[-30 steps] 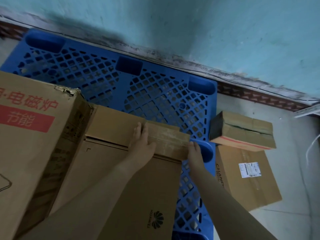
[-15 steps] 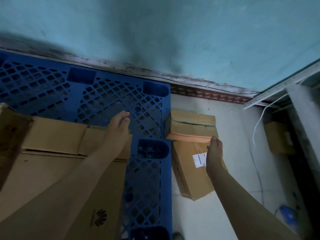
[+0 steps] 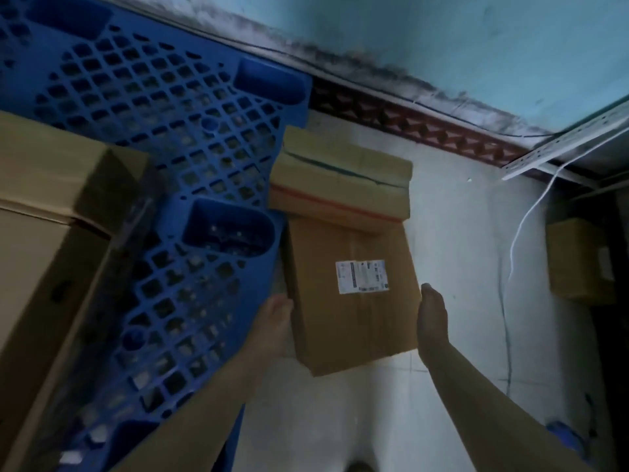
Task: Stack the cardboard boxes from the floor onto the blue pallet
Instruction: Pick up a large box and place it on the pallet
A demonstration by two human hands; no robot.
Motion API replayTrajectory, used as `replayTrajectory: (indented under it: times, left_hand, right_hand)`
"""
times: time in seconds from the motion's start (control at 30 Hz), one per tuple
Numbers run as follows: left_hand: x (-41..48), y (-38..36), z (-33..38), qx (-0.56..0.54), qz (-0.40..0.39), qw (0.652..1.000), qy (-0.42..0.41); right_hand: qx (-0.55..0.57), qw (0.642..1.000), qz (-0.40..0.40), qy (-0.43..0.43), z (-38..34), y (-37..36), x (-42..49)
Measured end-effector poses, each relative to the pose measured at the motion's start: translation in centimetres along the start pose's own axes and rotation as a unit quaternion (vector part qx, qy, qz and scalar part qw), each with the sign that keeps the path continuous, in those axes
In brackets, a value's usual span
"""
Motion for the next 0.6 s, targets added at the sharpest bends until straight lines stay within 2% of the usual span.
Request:
replayTrajectory:
  times: [0.13, 0.3, 0.4, 0.6]
  left_hand:
    - [4.6, -7.1, -4.7, -0.031, 0.011, 0.999, 0.034]
    - [8.3, -12.5, -8.2, -0.084, 0.054, 0.995, 0.006]
    - [9.0, -13.0, -8.9, -0.087, 0.082, 0.992, 0.030]
    - [5.5, -11.4, -7.5, -0.070, 0.104, 0.991, 0.043]
  right_hand:
    - [-0.029, 0.999, 0.000, 0.032, 4.0, 1.2, 7.9]
    - [-0.111, 0.993, -0.046, 0.009, 9.5, 1.5, 14.3]
    - [-0.197, 0.978, -0.040, 0.060, 10.7, 1.9, 14.7]
    - [-0.250, 0.961, -0.064, 0.101, 7.8, 4.2, 11.9]
Point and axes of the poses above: each hand's wrist, its own x-axis towards the middle knuckle, its own y-axis out of the back of the hand, z = x × y, the point moved 4 cm from there along x, towards the middle knuckle, and after that the axes turned 13 degrees about x, right-handed, at the moved point
